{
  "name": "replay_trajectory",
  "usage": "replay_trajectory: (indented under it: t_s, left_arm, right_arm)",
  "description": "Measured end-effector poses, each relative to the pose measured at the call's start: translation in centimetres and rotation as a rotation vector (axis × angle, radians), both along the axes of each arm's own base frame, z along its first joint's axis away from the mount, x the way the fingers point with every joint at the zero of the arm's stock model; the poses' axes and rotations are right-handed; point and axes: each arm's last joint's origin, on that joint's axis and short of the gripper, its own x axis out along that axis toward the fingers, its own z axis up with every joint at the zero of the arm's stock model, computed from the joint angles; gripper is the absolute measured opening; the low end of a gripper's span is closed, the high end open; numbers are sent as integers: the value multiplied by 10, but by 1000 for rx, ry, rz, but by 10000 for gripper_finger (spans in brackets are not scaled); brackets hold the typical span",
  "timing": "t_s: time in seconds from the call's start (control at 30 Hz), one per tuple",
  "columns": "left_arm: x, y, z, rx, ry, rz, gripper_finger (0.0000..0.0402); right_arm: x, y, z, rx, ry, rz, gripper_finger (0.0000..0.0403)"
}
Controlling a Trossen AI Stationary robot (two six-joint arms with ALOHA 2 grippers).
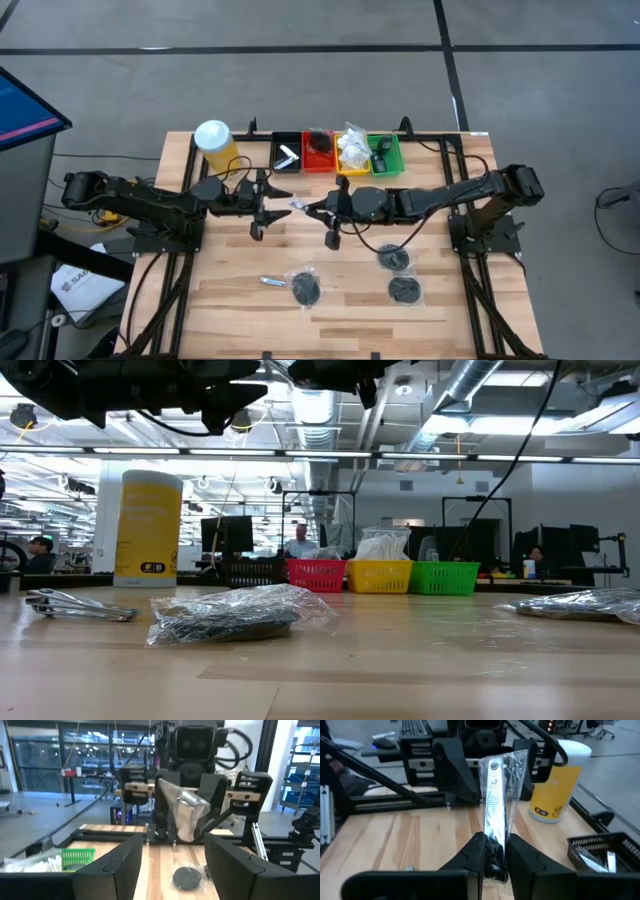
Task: Pick & Place Travel size toiletries
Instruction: Put the nail cutter into the black bin
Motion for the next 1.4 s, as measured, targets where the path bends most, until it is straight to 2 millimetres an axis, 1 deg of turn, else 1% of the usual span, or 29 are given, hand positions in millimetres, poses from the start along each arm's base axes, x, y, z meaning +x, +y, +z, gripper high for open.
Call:
replay_trajectory:
  t_s: [0.2,0.47,0.57,0.67,0.83,1.1,1.27,1.4]
  left_arm:
    - [-1,-2,4,40,-44,-47,194]
    - [0,-2,6,62,-75,-49,192]
    - [5,-2,3,63,-90,-48,192]
    - [13,-2,-5,63,-90,-48,188]
    - [22,-2,-12,70,-146,-46,186]
    - [30,-3,-19,127,-208,-77,180]
    - [41,-3,-16,130,-215,-77,173]
    - [51,-4,-12,139,-229,-113,165]
  right_arm:
    - [1,-4,1,-5,-4,-7,48]
    - [1,-4,1,-5,-4,-8,48]
    - [1,-4,0,-5,-3,-8,48]
    - [1,-4,0,-5,-3,-8,48]
    - [1,-4,0,-5,-2,-8,48]
    - [1,-3,0,2,1,16,48]
    - [1,-3,0,3,1,17,48]
    - [1,-3,0,3,2,17,48]
